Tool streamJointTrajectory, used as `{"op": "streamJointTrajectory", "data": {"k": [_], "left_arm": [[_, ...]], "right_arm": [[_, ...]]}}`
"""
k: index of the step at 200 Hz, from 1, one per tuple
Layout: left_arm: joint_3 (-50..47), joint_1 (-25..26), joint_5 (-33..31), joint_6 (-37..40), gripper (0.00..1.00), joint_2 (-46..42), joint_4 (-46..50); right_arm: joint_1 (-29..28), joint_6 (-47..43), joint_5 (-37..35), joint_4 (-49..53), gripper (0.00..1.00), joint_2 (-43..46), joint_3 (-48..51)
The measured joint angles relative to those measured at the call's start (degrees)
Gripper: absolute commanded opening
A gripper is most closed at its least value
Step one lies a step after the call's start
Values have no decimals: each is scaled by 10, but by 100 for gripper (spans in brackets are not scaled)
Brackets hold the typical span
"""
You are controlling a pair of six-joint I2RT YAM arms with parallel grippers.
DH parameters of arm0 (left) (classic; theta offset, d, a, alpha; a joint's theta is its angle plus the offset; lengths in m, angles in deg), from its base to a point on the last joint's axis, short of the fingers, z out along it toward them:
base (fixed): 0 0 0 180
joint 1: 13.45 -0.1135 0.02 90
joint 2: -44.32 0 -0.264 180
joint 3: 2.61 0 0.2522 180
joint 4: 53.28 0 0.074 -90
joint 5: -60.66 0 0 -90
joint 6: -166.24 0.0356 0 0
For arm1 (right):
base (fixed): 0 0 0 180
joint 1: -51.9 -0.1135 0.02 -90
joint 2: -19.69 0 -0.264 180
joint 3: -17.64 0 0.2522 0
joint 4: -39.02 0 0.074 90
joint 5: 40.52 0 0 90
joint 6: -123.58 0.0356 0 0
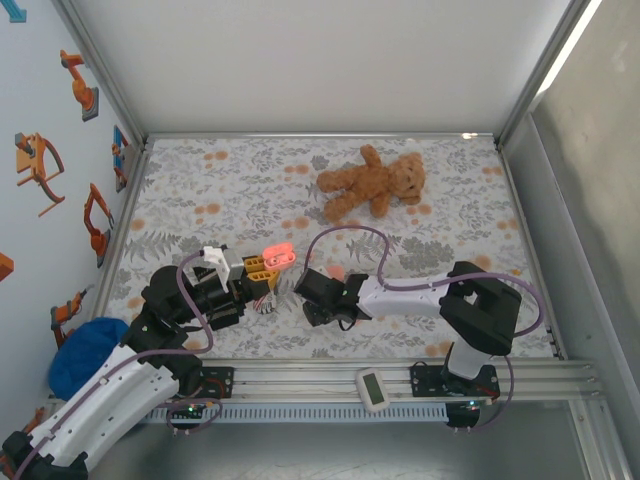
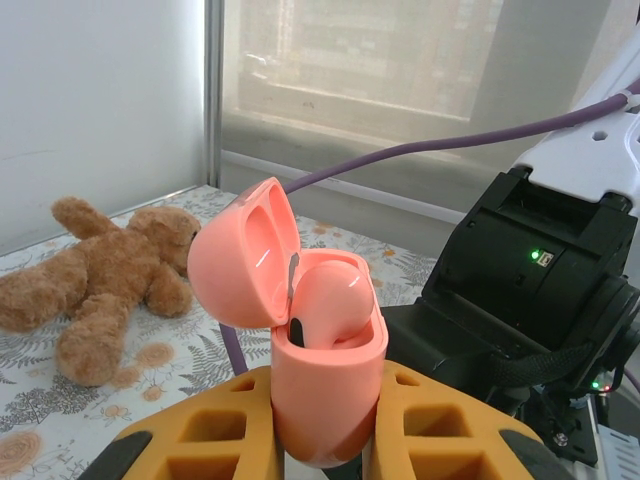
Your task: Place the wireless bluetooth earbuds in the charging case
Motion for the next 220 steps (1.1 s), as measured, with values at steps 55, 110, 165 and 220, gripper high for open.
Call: {"op": "streamJointTrajectory", "data": {"k": [55, 110, 165, 220], "left_arm": [[0, 1, 0, 0, 3, 0, 0], [0, 2, 0, 0, 3, 0, 2], [0, 3, -1, 0, 3, 0, 9], [0, 3, -2, 0, 4, -3, 12]], "right_arm": [[5, 4, 0, 0, 43, -7, -3], [5, 4, 0, -1, 39, -22, -7], [7, 8, -4, 4, 33, -25, -9], [7, 7, -10, 7, 25, -25, -9]]}}
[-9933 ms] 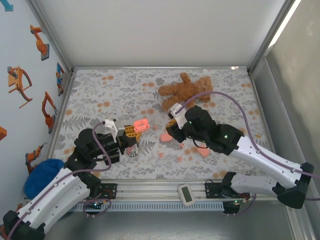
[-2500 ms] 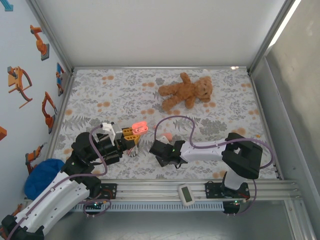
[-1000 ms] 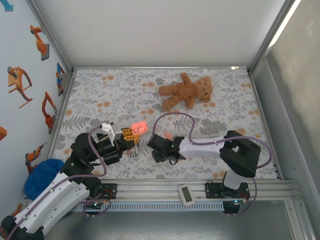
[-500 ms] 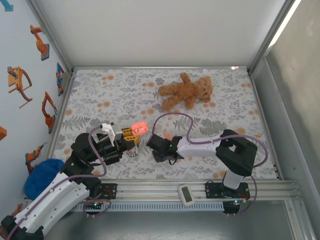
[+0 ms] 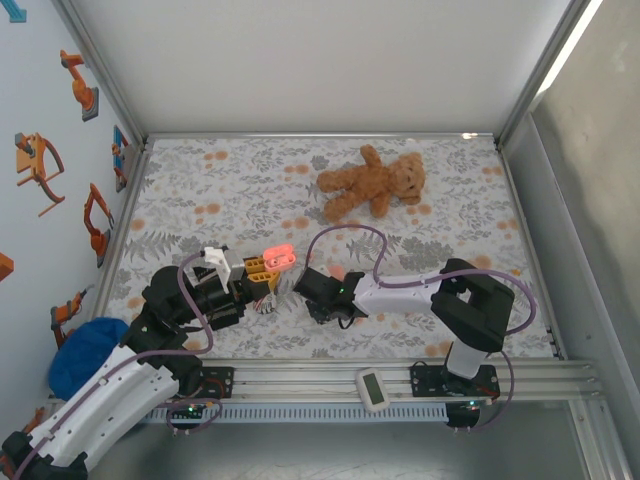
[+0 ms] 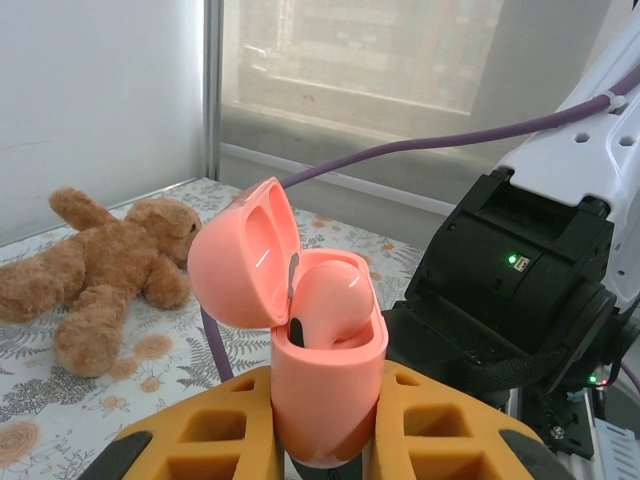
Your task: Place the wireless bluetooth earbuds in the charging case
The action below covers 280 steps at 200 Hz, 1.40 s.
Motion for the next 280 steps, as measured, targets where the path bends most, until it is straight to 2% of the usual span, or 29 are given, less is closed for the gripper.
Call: {"op": "streamJointTrajectory", "data": {"k": [65, 106, 151, 208, 280], "left_arm": [[0, 0, -3, 2, 4, 0, 0], [0, 0, -4, 2, 4, 0, 0], [0, 0, -4, 2, 4, 0, 0], [-3, 4, -4, 1, 4, 17, -20], [-5, 4, -2, -12, 4, 63, -76]], "right_arm": [[0, 1, 0, -3, 24, 5, 0], [0, 0, -7, 3, 24, 44, 2], [0, -14, -40, 38, 24, 127, 2], [0, -48, -93, 75, 24, 280, 0], [0, -139, -113, 28, 24, 393, -10]]}}
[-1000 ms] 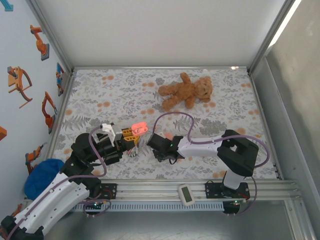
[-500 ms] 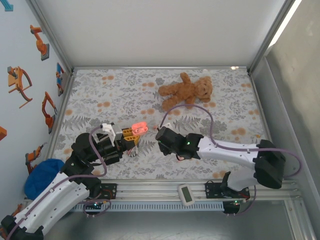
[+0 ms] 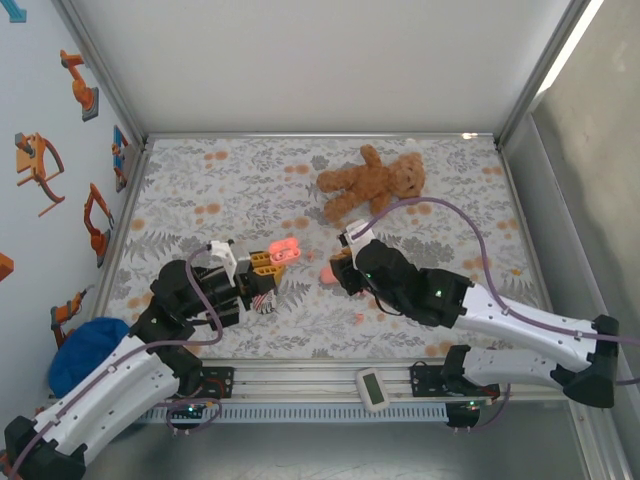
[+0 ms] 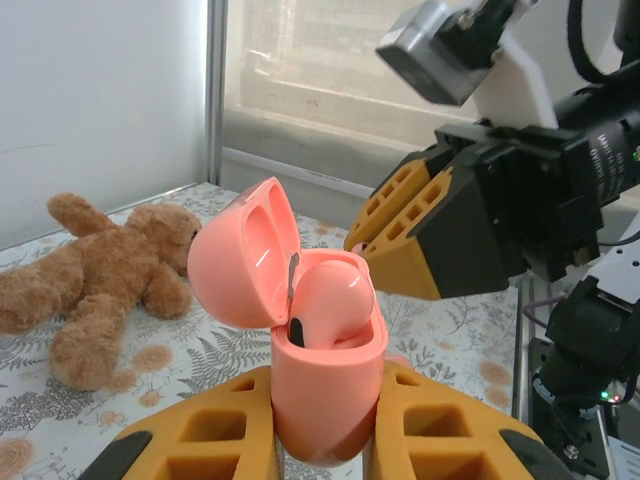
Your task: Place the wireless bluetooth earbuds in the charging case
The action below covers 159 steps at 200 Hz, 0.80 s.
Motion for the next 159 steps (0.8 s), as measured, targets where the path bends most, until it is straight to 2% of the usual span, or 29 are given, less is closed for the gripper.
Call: {"op": "streamJointTrajectory", "data": {"k": [82, 159], "left_arm": [[0, 7, 10, -23, 4, 68, -57], [20, 19, 17, -62, 3, 99, -83]], "right_arm": [[0, -116, 53, -160, 24, 17, 0], [0, -155, 80, -245, 24, -15, -3]]}}
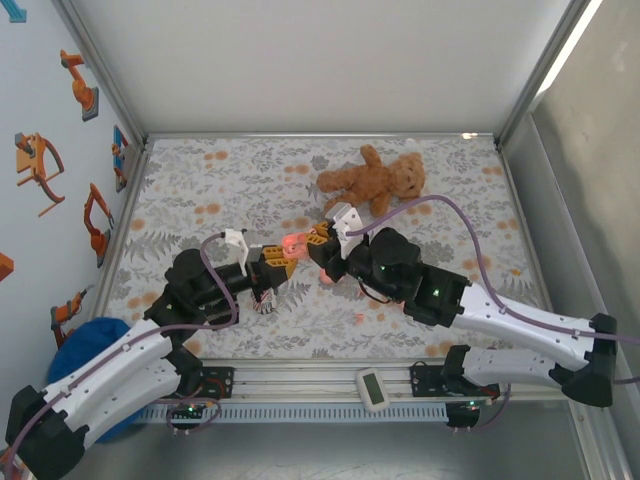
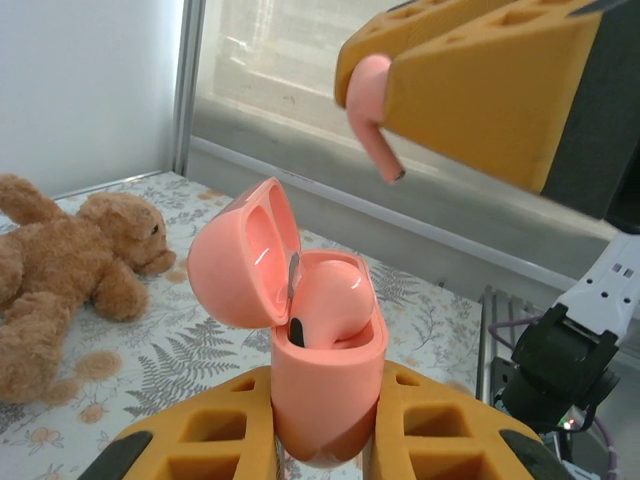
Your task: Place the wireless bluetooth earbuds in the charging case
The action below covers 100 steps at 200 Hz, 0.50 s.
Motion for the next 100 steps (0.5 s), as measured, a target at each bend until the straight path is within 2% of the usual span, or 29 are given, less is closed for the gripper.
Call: {"op": "streamJointTrajectory", "data": {"k": [100], "left_arm": [[25, 14, 2, -24, 3, 17, -4]], "right_arm": [[0, -2, -4, -26, 24, -7, 0]]}}
